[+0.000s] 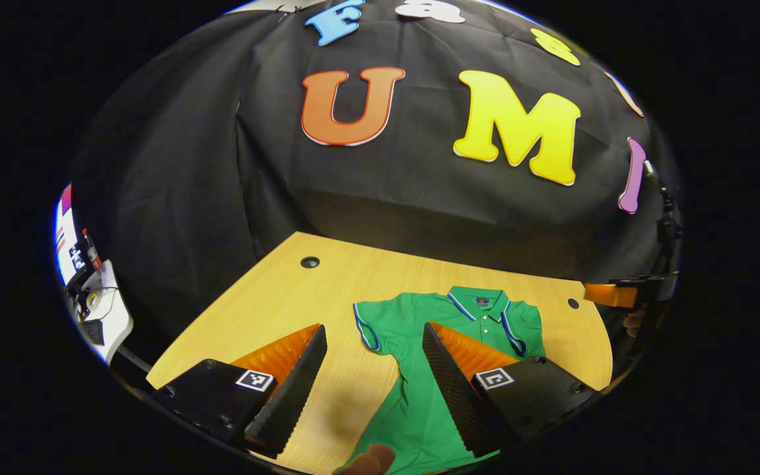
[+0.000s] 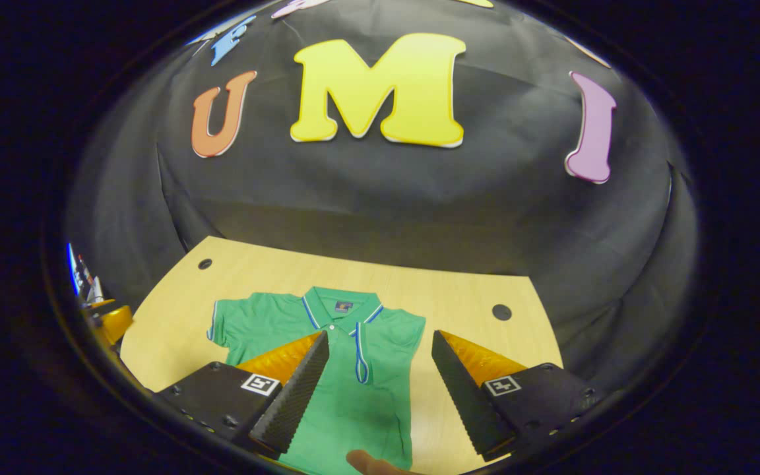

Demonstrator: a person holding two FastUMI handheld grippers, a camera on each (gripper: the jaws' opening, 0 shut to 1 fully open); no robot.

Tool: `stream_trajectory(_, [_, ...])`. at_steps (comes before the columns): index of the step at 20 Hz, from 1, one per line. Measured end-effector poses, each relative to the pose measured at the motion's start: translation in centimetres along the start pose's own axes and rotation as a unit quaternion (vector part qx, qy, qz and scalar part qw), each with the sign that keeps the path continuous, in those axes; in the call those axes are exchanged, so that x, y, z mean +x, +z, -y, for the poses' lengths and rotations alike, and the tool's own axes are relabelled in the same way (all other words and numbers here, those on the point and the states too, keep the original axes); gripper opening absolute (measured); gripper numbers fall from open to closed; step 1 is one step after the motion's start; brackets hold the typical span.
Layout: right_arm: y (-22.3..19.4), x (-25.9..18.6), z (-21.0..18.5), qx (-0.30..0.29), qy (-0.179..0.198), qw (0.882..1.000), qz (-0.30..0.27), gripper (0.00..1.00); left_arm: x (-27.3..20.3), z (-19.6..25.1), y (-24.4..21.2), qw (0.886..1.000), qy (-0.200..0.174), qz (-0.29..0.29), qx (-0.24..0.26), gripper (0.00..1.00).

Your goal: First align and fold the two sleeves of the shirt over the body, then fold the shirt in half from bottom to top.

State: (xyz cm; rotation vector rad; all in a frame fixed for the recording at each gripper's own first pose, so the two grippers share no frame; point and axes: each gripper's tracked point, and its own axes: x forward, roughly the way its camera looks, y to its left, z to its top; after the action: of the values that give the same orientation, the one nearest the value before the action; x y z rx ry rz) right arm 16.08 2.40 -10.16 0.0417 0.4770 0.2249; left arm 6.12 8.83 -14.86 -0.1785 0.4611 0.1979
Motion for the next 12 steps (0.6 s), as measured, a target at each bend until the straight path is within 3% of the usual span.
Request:
stream_trajectory(6, [1.9, -10.0, -0.9, -0.016, -0.024, 0.997, 0.074, 0.96, 12.0, -1.1, -4.3, 0.996, 0.011, -0.090, 0.027, 0.94])
stream_trajectory(12, [2.3, -19.3, -0.8, 0.016, -0.048, 0.991, 0.126, 0.94, 18.9, -1.3, -8.3, 0.983, 0.018, -0.180, -0.011, 0.93])
